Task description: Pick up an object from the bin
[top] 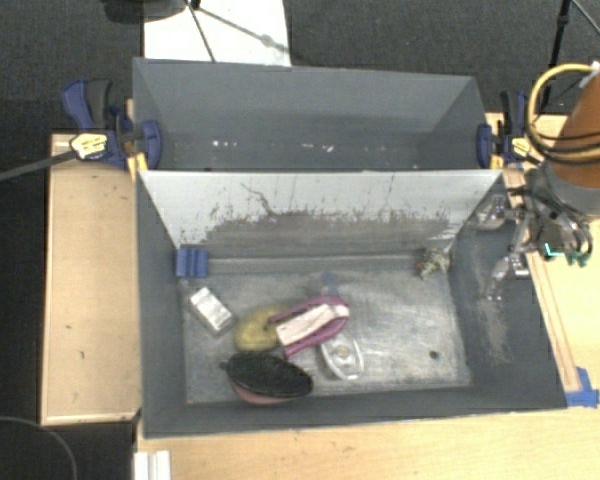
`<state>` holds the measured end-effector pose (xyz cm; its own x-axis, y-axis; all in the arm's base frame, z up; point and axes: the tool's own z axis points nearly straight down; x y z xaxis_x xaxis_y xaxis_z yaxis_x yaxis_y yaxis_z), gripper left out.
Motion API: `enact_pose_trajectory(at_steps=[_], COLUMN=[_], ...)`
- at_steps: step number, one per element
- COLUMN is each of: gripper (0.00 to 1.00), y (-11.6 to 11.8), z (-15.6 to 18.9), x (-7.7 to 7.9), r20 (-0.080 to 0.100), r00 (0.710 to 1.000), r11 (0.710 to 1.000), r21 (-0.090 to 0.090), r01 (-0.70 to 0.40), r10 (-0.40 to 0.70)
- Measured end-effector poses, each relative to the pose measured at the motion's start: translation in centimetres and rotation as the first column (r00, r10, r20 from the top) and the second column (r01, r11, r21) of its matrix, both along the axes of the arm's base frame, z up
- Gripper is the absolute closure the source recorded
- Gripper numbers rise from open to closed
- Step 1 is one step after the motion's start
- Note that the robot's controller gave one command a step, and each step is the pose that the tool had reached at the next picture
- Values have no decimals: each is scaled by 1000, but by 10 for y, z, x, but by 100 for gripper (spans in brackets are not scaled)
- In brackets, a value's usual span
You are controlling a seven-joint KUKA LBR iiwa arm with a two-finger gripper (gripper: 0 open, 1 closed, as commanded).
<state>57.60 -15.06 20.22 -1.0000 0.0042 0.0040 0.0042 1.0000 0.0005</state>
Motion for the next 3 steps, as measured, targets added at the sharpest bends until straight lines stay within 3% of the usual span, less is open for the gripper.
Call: enact_pose_trajectory(at_steps=[1, 2, 3], gripper=[0, 0, 0], y=[87, 146, 209], z=[-66, 4, -86], x=[10, -2, -29], r20=[1, 14, 0], r00=[1000, 1000, 987], r11=[1000, 1000, 987], r21=[5, 3, 3], r01=[8, 8, -160], r10=[-8, -8, 160])
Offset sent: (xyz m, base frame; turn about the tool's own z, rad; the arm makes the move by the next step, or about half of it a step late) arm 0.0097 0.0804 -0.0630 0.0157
